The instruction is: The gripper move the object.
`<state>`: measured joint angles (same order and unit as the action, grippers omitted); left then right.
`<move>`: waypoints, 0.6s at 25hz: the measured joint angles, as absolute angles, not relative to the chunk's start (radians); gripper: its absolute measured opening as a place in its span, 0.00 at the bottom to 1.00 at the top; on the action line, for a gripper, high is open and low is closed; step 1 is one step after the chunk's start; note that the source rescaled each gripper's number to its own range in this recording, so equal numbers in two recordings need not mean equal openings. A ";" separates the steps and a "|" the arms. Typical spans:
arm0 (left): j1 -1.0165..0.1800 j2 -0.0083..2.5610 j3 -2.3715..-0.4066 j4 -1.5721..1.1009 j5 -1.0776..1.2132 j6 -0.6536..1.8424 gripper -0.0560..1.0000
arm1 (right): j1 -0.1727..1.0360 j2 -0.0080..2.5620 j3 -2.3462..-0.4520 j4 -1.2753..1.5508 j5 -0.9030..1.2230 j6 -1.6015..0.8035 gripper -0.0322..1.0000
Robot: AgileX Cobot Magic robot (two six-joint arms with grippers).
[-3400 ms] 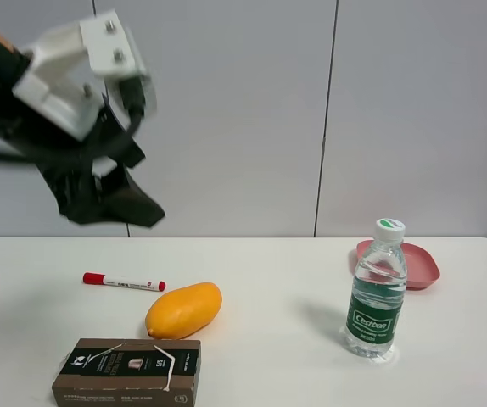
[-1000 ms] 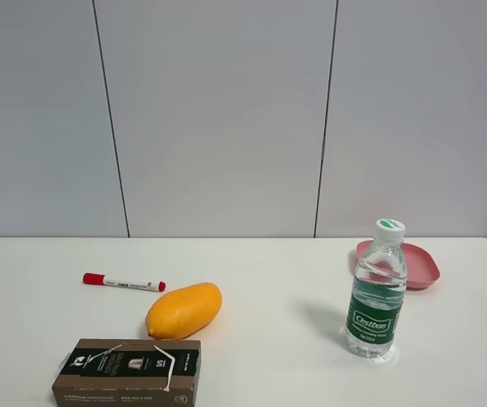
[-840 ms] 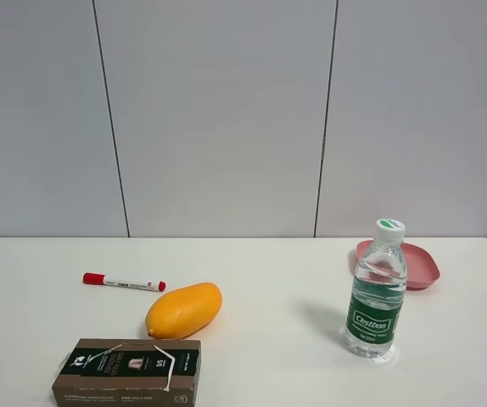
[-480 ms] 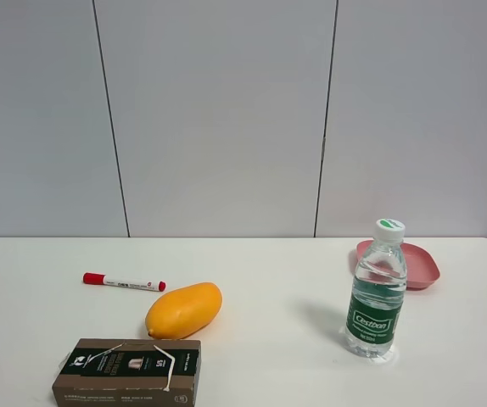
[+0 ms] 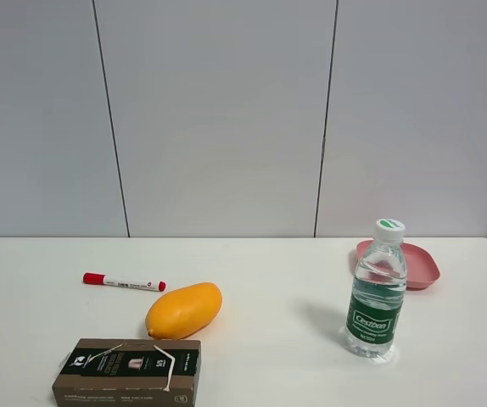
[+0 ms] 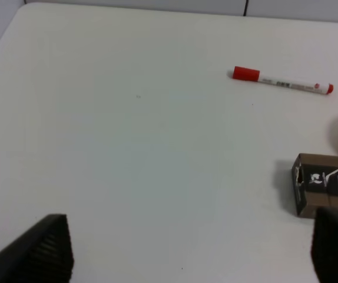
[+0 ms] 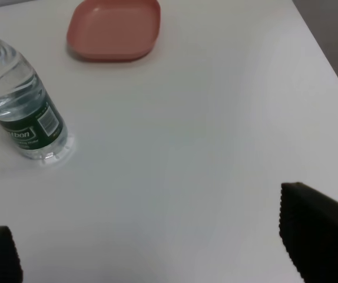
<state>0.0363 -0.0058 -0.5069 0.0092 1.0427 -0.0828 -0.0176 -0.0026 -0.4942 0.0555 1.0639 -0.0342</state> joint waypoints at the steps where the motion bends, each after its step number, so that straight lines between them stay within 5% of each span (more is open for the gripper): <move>1: 0.036 -0.006 -0.507 0.009 1.045 -0.083 0.55 | -0.018 -0.003 -0.494 0.055 1.064 -0.034 1.00; 15: 0.036 -0.006 -0.507 0.007 1.048 -0.070 0.55 | -0.018 -0.003 -0.494 0.055 1.064 -0.034 1.00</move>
